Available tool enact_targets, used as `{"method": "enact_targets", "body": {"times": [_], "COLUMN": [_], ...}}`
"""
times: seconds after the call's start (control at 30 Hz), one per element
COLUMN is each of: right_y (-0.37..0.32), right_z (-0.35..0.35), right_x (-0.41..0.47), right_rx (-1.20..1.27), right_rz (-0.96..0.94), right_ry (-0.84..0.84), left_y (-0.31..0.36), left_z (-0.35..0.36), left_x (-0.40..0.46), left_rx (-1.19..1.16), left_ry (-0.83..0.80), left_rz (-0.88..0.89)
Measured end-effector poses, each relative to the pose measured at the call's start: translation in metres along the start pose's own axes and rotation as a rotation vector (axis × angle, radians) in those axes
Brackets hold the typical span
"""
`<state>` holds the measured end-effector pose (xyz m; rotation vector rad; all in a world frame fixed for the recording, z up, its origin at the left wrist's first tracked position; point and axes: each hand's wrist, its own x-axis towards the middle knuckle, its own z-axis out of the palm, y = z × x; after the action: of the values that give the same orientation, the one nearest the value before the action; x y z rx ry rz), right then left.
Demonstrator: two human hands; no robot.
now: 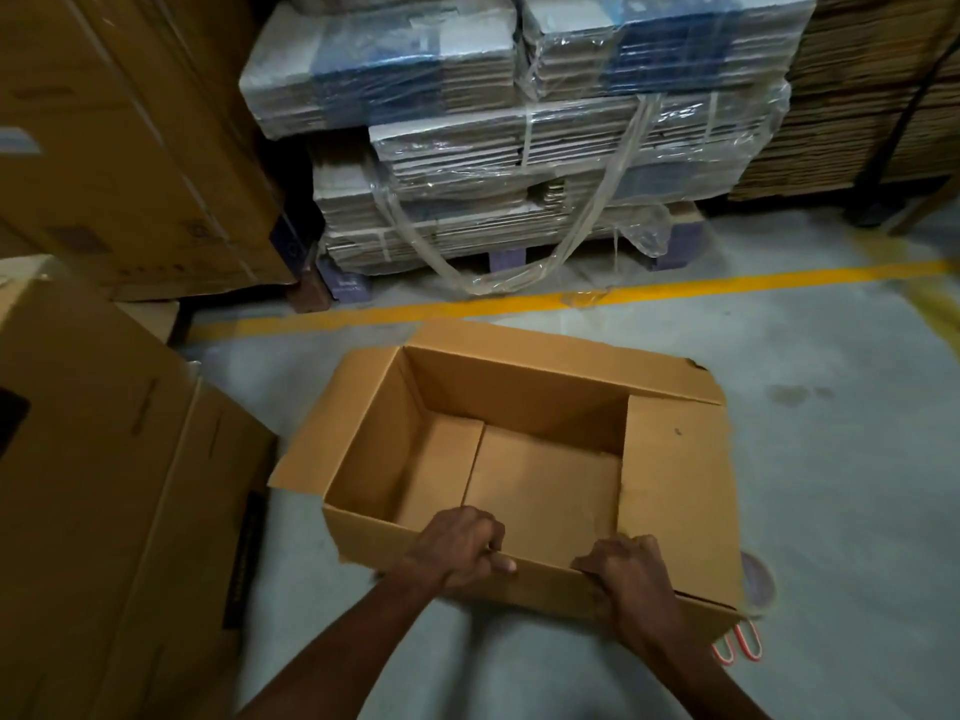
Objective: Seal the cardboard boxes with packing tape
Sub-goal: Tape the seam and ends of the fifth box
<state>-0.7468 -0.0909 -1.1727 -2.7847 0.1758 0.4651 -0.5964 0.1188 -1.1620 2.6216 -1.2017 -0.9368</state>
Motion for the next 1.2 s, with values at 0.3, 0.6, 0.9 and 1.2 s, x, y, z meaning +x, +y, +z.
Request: {"method": "enact_targets", "body": {"times": [0.3, 0.6, 0.9, 1.2], "right_y": [0.054, 0.059, 0.054, 0.045], "right_z": [-0.009, 0.003, -0.021, -0.023], "right_x": [-0.014, -0.005, 0.007, 0.003], "right_rx": [0.085, 0.178, 0.547, 0.467], "right_rz": [0.084, 0.059, 0.078, 0.039], "right_ry": [-0.044, -0.234, -0.137, -0.124], "left_y": [0.054, -0.074, -0.151, -0.080], "left_z": [0.047, 0.034, 0.040, -0.019], "left_x": [-0.008, -0.068, -0.142, -0.178], "left_rx": [-0.050, -0.264, -1.111, -0.779], "left_ry": [0.026, 0.854, 0.667, 1.033], "left_rz": [0.047, -0.458, -1.053, -0.920]}}
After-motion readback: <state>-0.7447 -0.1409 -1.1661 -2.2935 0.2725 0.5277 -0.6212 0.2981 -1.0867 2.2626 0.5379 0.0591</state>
